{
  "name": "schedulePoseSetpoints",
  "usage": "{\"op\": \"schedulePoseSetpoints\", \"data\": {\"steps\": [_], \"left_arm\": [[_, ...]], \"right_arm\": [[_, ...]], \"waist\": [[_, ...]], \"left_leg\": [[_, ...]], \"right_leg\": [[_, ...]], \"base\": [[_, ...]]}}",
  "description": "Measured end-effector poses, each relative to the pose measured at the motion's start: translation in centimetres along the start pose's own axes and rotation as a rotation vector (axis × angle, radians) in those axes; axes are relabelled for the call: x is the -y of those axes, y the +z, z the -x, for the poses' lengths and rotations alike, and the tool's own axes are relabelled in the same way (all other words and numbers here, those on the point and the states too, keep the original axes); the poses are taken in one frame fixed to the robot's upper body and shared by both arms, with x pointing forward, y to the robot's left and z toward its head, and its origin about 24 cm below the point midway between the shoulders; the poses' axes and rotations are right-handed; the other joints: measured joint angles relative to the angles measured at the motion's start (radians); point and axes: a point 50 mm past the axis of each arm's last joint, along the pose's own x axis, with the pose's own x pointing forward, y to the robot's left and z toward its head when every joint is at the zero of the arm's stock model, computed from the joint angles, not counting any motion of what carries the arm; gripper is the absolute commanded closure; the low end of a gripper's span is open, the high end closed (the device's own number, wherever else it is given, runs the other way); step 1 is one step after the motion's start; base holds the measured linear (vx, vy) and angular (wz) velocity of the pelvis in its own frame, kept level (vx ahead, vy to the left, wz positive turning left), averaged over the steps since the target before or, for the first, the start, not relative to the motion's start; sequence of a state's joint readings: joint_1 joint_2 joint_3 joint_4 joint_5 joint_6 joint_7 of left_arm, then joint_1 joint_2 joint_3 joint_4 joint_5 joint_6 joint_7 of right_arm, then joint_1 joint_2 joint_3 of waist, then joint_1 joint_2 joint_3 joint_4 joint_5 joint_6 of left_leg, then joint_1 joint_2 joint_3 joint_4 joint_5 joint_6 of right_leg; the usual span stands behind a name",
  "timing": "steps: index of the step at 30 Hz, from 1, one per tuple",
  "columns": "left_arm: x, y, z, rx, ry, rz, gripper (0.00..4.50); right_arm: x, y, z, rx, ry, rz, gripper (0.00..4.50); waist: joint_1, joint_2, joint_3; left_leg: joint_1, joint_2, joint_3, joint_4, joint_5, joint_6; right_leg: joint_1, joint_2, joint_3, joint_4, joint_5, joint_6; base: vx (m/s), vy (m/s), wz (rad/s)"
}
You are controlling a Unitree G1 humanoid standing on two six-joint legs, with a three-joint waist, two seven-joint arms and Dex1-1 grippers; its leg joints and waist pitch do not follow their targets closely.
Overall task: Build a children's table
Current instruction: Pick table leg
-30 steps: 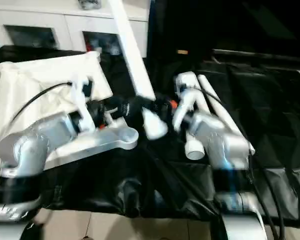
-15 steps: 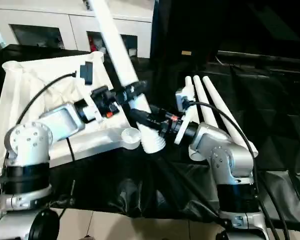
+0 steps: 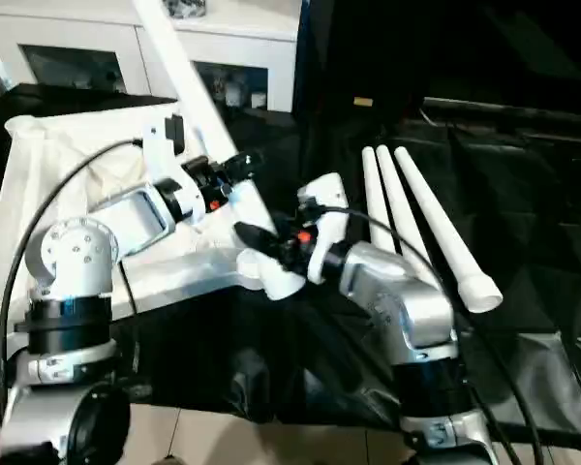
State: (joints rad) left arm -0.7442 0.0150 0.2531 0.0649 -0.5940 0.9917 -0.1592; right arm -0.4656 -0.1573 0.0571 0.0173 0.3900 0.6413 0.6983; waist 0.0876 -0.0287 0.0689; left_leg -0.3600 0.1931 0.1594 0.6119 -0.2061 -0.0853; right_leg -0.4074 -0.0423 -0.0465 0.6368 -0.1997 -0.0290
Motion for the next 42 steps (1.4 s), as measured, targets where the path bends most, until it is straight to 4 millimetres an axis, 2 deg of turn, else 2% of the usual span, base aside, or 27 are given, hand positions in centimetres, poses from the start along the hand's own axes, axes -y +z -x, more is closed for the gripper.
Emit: {"op": "schedulePoseSetpoints", "data": {"steps": [3,11,13,16,20,22,23,26,34,42], "left_arm": [[0.1,0.0,0.0,0.0,-0.004,-0.004,2.27],[0.3,0.1,0.0,0.006,-0.012,0.003,2.49],[0.4,0.1,0.0,0.015,-0.031,0.003,2.5],[0.6,0.2,0.0,0.024,-0.051,-0.024,2.53],[-0.1,-0.3,0.4,-0.018,-0.054,-0.146,2.59],[-0.1,-0.5,0.5,-0.036,-0.079,-0.176,2.61],[0.0,-0.5,0.5,-0.038,-0.093,-0.189,2.61],[0.3,-0.3,0.7,-0.043,-0.153,-0.225,2.62],[2.9,-0.4,2.0,-0.07,-0.509,-0.253,2.62],[3.5,-0.8,2.7,-0.148,-0.658,-0.298,2.62]], "right_arm": [[-0.1,0.0,-0.1,0.002,-0.005,0.012,2.63],[-0.1,0.0,-0.2,0.0,-0.013,0.03,2.63],[-0.1,0.1,-0.3,0.006,-0.013,0.034,2.07],[-0.2,0.2,-0.3,0.013,-0.004,0.034,1.85],[-0.1,1.0,-0.1,0.023,0.025,0.051,1.65],[0.1,1.4,0.1,0.016,0.041,0.07,1.33],[0.1,1.4,0.2,0.011,0.053,0.078,1.33],[0.2,1.4,0.7,-0.017,0.106,0.09,1.26],[0.0,1.3,2.8,-0.121,0.302,0.018,1.26],[-0.4,1.4,3.7,-0.173,0.416,0.021,1.26]], "waist": [[0.0,0.0,0.0],[0.0,0.0,0.0],[0.0,0.0,0.0],[0.0,0.0,0.0],[-0.001,0.0,0.0],[0.001,0.0,0.0],[0.002,0.0,0.0],[0.002,0.0,0.0],[0.0,0.0,0.0],[0.0,0.0,0.0]], "left_leg": [[0.0,0.0,0.0,0.0,0.0,0.0],[-0.002,0.0,0.0,0.0,0.0,-0.001],[-0.003,0.0,0.0,0.0,0.0,0.0],[-0.003,0.0,-0.001,0.0,0.0,0.0],[-0.004,0.0,-0.001,0.0,0.0,0.0],[-0.005,0.0,-0.001,0.0,0.0,0.0],[-0.005,0.0,-0.001,0.0,0.0,0.0],[-0.005,0.0,-0.001,0.0,0.0,0.0],[-0.005,0.0,-0.001,0.0,0.0,0.0],[-0.005,0.0,0.001,0.0,0.003,0.003]], "right_leg": [[0.0,0.0,0.0,0.0,0.001,0.0],[0.0,0.0,0.0,-0.001,0.001,0.0],[0.0,0.0,0.0,-0.001,0.001,0.0],[0.0,0.0,0.0,-0.002,0.002,0.0],[0.0,0.0,0.0,-0.002,0.002,0.001],[0.0,0.0,-0.001,-0.004,0.003,0.001],[0.0,0.0,-0.001,-0.004,0.003,0.001],[0.0,0.0,-0.001,-0.006,0.004,0.001],[0.0,0.0,-0.001,-0.006,0.005,0.001],[0.0,0.0,0.0,-0.005,0.007,0.001]], "base": [[0.0,0.0,0.0],[0.0,0.0,0.0],[0.0,0.0,0.0],[0.0,0.0,0.0],[0.0,0.0,0.0],[0.0,0.0,0.0],[0.0,0.0,0.0],[0.0,0.0,0.0],[0.0,0.0,0.0],[0.0,0.0,0.0]]}}
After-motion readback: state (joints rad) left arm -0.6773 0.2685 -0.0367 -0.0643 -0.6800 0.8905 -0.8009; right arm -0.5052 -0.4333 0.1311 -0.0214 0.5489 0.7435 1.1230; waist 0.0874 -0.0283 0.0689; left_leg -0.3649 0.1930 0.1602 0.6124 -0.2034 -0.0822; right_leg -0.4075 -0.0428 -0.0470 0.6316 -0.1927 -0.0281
